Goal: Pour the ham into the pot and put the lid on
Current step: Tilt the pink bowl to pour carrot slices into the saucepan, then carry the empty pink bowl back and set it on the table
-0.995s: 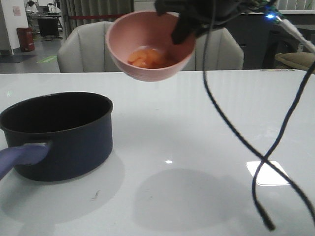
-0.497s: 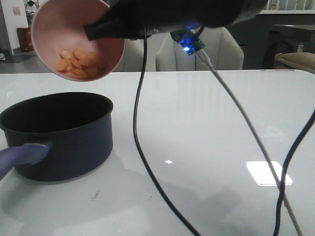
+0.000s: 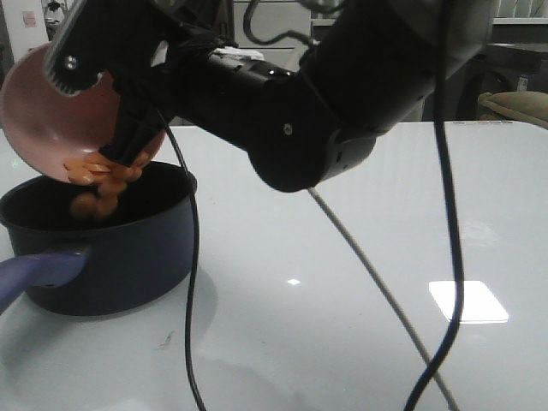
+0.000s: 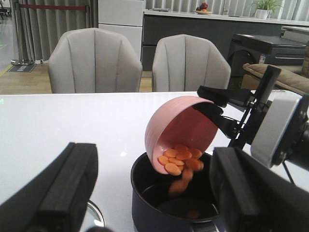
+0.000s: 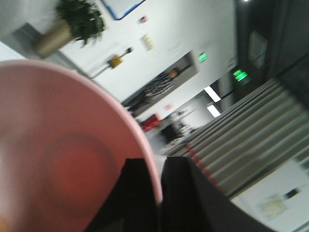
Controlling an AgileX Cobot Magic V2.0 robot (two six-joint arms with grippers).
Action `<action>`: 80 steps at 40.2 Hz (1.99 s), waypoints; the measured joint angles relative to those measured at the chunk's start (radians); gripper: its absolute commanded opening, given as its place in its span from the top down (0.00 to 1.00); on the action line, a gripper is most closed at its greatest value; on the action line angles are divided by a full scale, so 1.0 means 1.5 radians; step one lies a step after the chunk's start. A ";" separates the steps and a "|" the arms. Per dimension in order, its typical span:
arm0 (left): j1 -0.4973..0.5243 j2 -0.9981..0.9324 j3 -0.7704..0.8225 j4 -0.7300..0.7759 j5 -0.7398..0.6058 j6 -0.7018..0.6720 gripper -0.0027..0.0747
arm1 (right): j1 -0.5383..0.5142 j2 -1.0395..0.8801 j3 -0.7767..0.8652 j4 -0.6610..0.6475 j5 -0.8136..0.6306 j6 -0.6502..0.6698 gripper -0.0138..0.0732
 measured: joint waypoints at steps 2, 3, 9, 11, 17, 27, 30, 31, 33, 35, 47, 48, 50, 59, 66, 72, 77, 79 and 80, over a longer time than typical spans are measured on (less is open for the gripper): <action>0.000 0.000 0.000 0.000 0.000 0.000 0.31 | 0.002 0.004 0.000 0.006 -0.013 -0.022 0.68; 0.000 0.000 0.000 0.000 0.000 0.000 0.31 | 0.003 0.006 0.000 0.006 -0.016 -0.028 0.68; 0.000 0.000 0.000 0.000 0.000 0.000 0.31 | 0.005 0.009 0.000 0.014 -0.029 -0.074 0.68; 0.000 0.000 0.000 0.000 0.000 0.000 0.31 | 0.005 0.009 0.000 0.014 -0.030 -0.093 0.68; 0.000 0.000 0.000 0.000 0.000 0.000 0.31 | 0.005 0.009 0.000 0.014 -0.031 -0.140 0.68; 0.000 0.000 0.000 0.000 0.000 0.000 0.31 | 0.005 0.009 -0.016 0.088 -0.031 0.044 0.68; 0.000 0.000 0.000 0.000 0.000 0.000 0.31 | 0.005 0.003 -0.029 0.132 0.007 0.135 0.68; 0.000 0.000 0.000 0.000 0.000 0.000 0.31 | 0.005 0.001 -0.035 0.146 0.025 0.165 0.68; 0.000 0.000 0.000 0.000 0.000 0.000 0.31 | 0.005 -0.007 -0.046 0.171 0.079 0.206 0.68; 0.000 0.000 0.000 0.000 0.000 0.000 0.31 | 0.003 -0.017 -0.058 0.192 0.143 0.234 0.68; 0.000 0.000 0.000 0.000 0.000 0.000 0.31 | -0.019 -0.109 -0.116 0.321 0.568 0.266 0.68; 0.000 0.000 0.000 0.000 0.000 0.000 0.31 | -0.026 -0.120 -0.116 0.328 0.606 0.267 0.68; 0.000 0.000 0.000 0.000 0.000 0.000 0.31 | -0.041 -0.138 -0.118 0.343 0.670 0.267 0.68; 0.000 0.000 0.000 0.000 0.000 0.000 0.31 | -0.154 -0.212 -0.118 0.364 0.921 0.268 0.68; 0.000 0.000 0.000 0.000 0.000 0.000 0.31 | -0.274 -0.248 -0.118 0.364 1.060 0.273 0.68; 0.000 0.000 0.000 0.000 0.000 0.000 0.31 | -0.378 -0.252 -0.107 0.353 1.140 0.313 0.68; 0.000 0.000 0.000 0.000 0.000 0.000 0.31 | -0.439 -0.252 -0.071 0.347 1.156 0.349 0.68; 0.000 0.000 0.000 0.000 0.000 0.000 0.31 | -0.453 -0.252 -0.055 0.346 1.158 0.355 0.68; 0.000 0.000 0.000 0.000 0.000 0.000 0.31 | -0.461 -0.252 -0.049 0.344 1.159 0.356 0.68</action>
